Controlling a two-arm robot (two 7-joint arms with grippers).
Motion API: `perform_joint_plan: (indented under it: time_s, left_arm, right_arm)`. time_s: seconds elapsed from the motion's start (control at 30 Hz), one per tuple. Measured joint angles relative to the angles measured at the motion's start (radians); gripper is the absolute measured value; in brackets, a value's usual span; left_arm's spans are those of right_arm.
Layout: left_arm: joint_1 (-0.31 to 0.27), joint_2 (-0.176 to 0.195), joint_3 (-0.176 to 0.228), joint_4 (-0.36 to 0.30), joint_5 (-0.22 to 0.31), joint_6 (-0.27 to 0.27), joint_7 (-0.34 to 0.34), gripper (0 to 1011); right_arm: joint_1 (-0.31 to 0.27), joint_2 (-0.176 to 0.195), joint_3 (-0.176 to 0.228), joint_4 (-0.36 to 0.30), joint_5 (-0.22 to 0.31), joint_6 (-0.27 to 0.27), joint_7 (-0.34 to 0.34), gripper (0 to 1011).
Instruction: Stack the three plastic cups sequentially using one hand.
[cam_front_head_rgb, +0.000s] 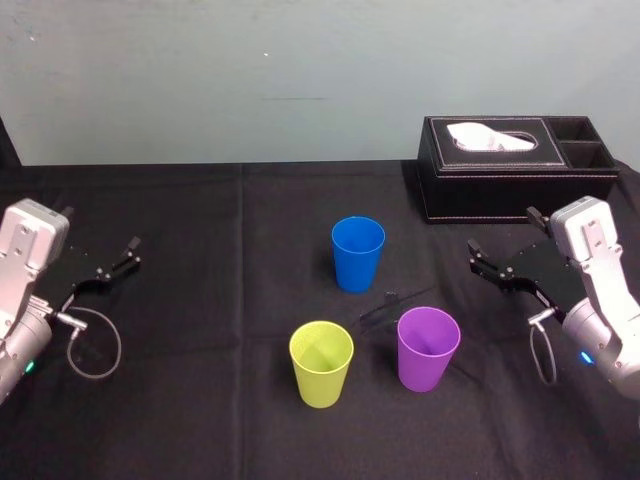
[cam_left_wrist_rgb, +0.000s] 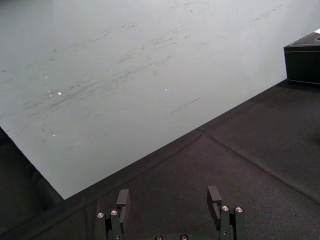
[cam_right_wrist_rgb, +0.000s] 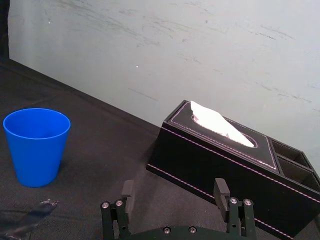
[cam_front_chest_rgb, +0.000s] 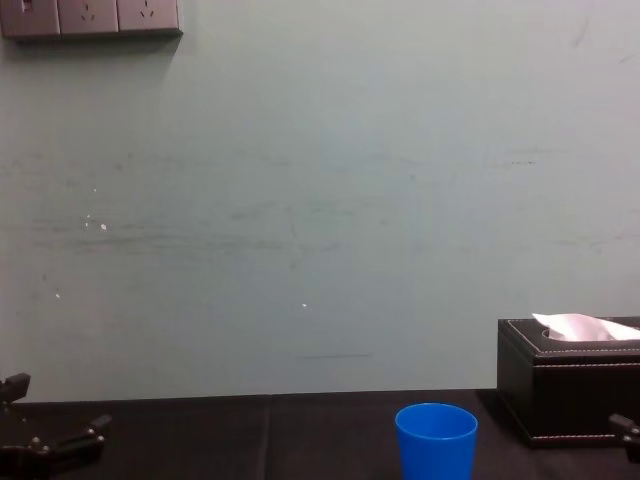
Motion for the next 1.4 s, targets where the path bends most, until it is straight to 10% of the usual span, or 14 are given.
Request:
perform_joint_plan:
  time_s: [1.4]
  left_arm:
    - [0.000,0.000,0.000,0.000,0.000,0.000,0.000,1010]
  right_arm:
    - [-0.002,-0.001,0.002,-0.002,-0.001,0.000,0.000,1000]
